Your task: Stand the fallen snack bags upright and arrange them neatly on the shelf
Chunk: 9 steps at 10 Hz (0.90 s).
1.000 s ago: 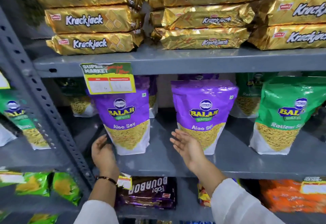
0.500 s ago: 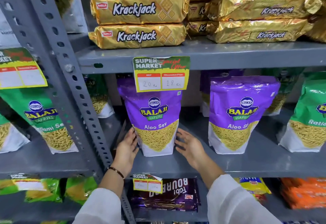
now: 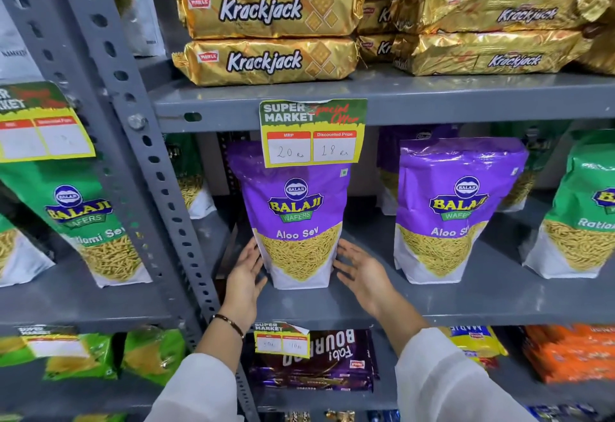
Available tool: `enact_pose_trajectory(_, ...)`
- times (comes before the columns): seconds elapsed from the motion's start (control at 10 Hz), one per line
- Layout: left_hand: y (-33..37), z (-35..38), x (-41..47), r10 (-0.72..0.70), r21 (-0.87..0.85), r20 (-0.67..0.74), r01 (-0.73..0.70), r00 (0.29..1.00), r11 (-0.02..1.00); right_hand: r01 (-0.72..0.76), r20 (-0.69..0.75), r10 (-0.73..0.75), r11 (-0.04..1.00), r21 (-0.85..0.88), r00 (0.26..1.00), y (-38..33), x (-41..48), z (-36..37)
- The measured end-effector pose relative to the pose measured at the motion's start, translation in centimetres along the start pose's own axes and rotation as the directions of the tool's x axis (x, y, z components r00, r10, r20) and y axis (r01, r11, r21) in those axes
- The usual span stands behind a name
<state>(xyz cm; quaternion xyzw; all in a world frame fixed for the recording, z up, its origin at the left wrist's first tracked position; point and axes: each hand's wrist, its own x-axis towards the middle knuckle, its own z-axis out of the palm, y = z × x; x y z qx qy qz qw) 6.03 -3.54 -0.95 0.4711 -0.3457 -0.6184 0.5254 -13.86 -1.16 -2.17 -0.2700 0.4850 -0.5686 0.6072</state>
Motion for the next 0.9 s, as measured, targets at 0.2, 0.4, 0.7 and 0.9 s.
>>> enact_pose_trajectory(0.2,0.0,-0.1,0.3,-0.013,0.004,0.01,0.013,1.0,1.0,-0.008,0.0,0.008,1.0,-0.01,1.0,0.3,0.1,0.0)
enact_pose_trajectory(0.4,0.4,0.7,-0.5,0.004,0.0,-0.047,-0.004,0.999,1.0,-0.003,-0.036,0.002,1.0,-0.01,0.999,0.2,-0.2,0.0)
enact_pose_trajectory(0.7,1.6,5.5,-6.8,0.774,0.651,0.206,-0.674,0.598,0.348,0.649,0.054,-0.814,0.418,-0.636,0.578,-2.4,-5.3,1.0)
enact_pose_trajectory(0.9,8.7,10.6,-9.3,0.913,0.619,0.407,-0.741,0.02,-0.26,0.582,0.393,-0.915,-0.371,-0.724,-0.094,-9.9,-8.8,3.3)
